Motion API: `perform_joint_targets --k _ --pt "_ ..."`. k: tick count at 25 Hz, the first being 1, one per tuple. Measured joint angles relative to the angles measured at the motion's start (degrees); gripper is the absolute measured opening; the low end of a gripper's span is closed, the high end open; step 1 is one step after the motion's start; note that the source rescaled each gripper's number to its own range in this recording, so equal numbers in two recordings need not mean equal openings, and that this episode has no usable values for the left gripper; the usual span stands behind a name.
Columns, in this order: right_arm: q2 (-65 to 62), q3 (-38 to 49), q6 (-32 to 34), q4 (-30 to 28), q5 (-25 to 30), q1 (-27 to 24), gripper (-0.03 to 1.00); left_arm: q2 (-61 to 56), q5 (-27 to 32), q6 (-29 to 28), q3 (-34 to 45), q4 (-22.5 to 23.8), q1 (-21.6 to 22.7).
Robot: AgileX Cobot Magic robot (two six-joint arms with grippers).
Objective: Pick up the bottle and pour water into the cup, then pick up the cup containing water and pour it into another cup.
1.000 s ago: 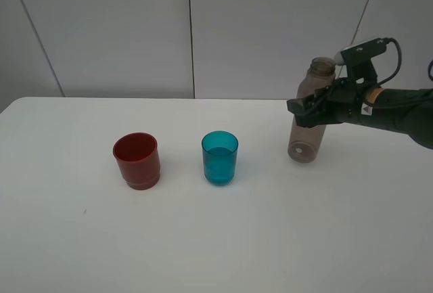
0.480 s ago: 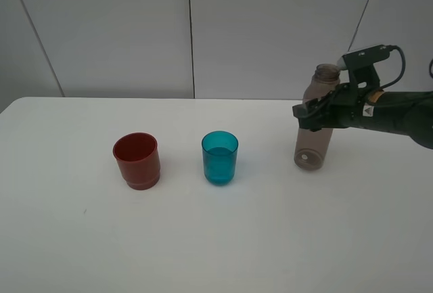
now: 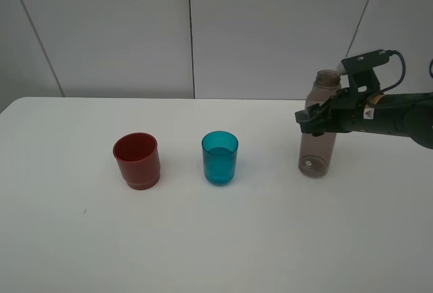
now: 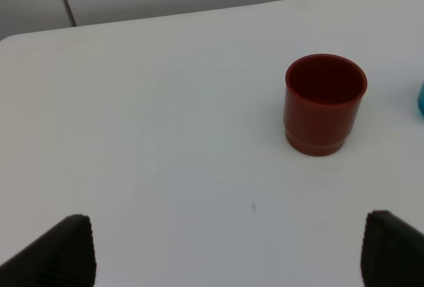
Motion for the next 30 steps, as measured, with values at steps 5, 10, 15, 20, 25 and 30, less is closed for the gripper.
perform_joint_targets --k 5,10,15,20,25,30 --pt "0.0 0.0 0.0 0.0 0.6 0.0 0.00 0.0 0.0 0.0 0.0 0.0 0.0" --pt "0.0 0.0 0.0 0.0 0.6 0.0 0.00 0.0 0.0 0.0 0.0 0.0 0.0" --pt "0.0 0.0 0.0 0.0 0.6 0.0 0.00 0.0 0.0 0.0 0.0 0.0 0.0" --pt "0.0 0.0 0.0 0.0 0.6 0.0 0.00 0.0 0.0 0.0 0.0 0.0 0.0" --pt "0.0 0.0 0.0 0.0 0.6 0.0 0.00 0.0 0.0 0.0 0.0 0.0 0.0" --pt "0.0 0.0 0.0 0.6 0.3 0.0 0.00 0.0 0.0 0.0 0.0 0.0 0.0"
